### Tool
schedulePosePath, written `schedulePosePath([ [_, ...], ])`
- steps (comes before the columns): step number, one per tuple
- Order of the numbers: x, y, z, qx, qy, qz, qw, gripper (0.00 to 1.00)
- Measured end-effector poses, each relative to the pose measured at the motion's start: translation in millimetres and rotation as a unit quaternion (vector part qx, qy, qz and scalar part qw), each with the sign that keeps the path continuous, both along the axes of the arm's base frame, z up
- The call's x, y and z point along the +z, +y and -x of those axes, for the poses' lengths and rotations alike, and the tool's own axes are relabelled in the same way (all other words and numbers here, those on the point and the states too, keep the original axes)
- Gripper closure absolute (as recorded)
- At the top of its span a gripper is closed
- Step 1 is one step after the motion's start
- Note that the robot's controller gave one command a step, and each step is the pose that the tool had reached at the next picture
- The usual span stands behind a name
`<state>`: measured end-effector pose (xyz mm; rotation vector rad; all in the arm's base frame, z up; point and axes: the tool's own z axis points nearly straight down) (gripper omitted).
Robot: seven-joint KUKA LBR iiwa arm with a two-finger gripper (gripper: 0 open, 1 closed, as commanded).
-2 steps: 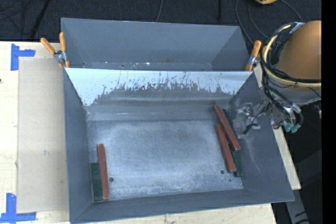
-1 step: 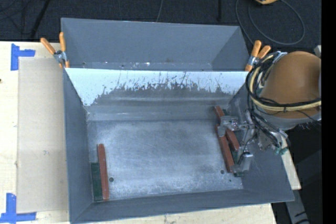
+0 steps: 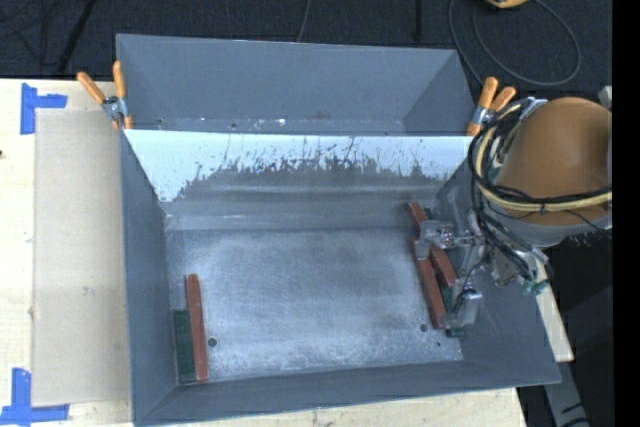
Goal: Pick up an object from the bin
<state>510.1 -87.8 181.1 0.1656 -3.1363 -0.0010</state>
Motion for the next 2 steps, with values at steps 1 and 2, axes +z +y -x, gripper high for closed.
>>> schedulePosePath([
  [1, -30.7, -21.3, -25.5, -0.001, -0.0038, 0.001, 1.0, 0.0],
  [2, -80.1, -69.1, -32.7, 0.005, 0.0, 0.0, 1.0, 1.0],
])
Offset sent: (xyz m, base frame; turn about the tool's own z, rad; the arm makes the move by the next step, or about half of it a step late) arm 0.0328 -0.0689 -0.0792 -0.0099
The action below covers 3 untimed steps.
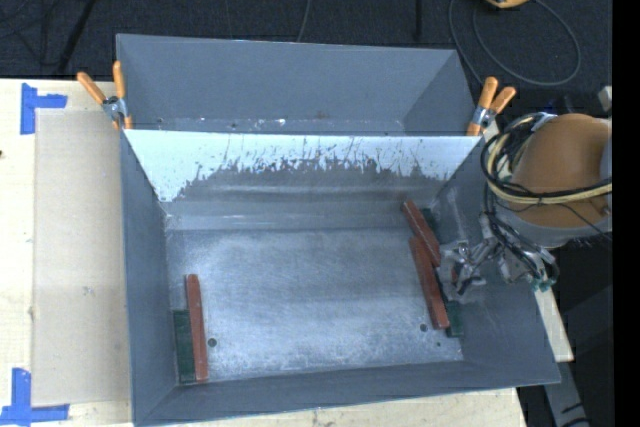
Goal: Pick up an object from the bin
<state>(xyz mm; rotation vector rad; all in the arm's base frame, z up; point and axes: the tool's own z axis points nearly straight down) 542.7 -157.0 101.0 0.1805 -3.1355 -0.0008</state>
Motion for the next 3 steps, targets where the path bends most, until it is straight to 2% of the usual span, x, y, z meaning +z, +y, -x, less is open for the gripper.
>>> schedulePosePath([
  [1, 0.0, 0.6, -0.2, 0.001, -0.0001, 0.0, 1.0, 0.0],
  [2, 0.0, 0.9, -0.3, 0.001, -0.0001, 0.0, 1.0, 0.0],
  [3, -12.0, 4.4, -0.9, -0.023, -0.0015, 0.0, 0.9997, 0.0],
])
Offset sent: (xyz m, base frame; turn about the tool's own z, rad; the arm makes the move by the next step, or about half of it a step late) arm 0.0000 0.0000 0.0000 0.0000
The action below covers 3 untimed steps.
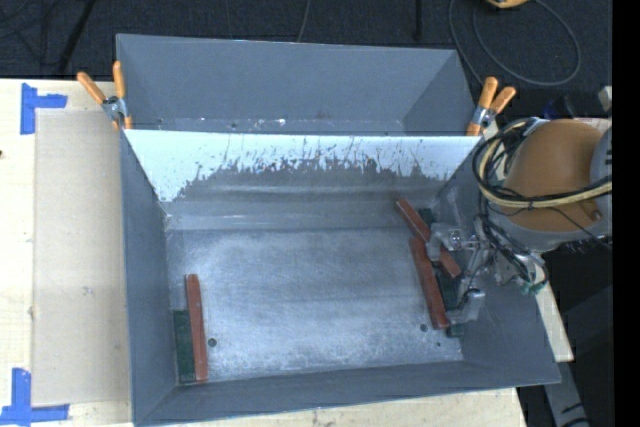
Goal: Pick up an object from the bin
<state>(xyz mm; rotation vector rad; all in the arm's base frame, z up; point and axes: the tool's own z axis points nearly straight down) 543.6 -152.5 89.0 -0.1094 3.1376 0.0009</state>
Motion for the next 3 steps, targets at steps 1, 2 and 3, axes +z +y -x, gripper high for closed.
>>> schedulePosePath([
  [1, -4.1, 6.1, 5.0, -0.079, -0.0046, 0.0, 0.9968, 0.0],
  [2, -8.8, 8.1, 24.4, -0.073, -0.0136, 0.002, 0.9973, 0.0],
  [3, -11.6, 6.2, 37.5, -0.103, -0.0121, 0.0, 0.9946, 0.0],
])
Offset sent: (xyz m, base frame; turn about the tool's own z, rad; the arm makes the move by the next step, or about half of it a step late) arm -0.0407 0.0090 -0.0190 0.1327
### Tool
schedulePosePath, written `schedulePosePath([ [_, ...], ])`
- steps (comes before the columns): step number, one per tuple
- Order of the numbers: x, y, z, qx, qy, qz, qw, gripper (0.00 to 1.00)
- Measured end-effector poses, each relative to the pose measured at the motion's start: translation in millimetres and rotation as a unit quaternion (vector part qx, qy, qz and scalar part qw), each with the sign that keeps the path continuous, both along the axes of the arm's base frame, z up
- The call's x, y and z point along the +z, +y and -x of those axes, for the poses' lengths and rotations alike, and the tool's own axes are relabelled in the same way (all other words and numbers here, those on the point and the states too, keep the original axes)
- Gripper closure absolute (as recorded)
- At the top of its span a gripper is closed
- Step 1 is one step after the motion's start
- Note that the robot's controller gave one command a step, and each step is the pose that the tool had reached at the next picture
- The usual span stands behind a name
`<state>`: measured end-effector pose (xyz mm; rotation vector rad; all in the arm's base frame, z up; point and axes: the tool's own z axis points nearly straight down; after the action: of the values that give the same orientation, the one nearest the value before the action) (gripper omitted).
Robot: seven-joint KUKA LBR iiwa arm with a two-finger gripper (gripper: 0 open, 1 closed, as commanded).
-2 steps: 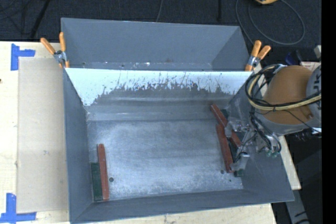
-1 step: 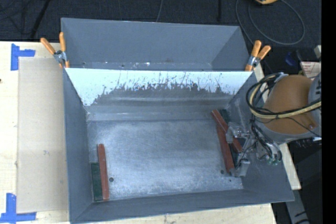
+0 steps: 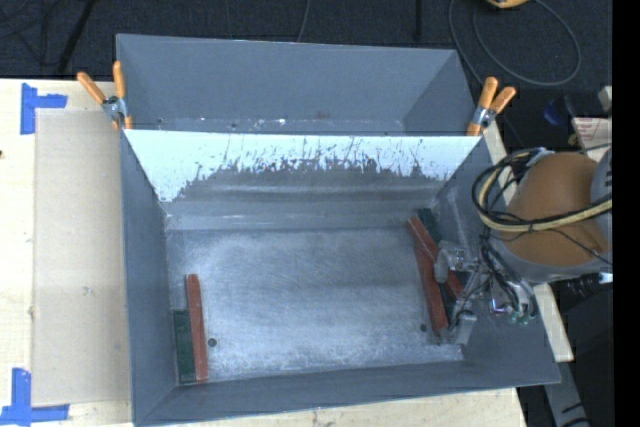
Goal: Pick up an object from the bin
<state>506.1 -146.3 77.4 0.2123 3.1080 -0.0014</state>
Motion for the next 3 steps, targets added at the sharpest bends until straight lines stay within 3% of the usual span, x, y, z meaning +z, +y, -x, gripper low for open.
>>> schedulePosePath([
  [1, -4.2, -6.0, -21.3, -0.042, 0.0126, -0.003, 0.9991, 0.0],
  [2, -3.3, -8.4, -21.5, -0.057, 0.0053, -0.002, 0.9984, 0.0],
  [3, -2.7, -10.2, -4.9, -0.067, 0.0038, -0.001, 0.9978, 0.0],
])
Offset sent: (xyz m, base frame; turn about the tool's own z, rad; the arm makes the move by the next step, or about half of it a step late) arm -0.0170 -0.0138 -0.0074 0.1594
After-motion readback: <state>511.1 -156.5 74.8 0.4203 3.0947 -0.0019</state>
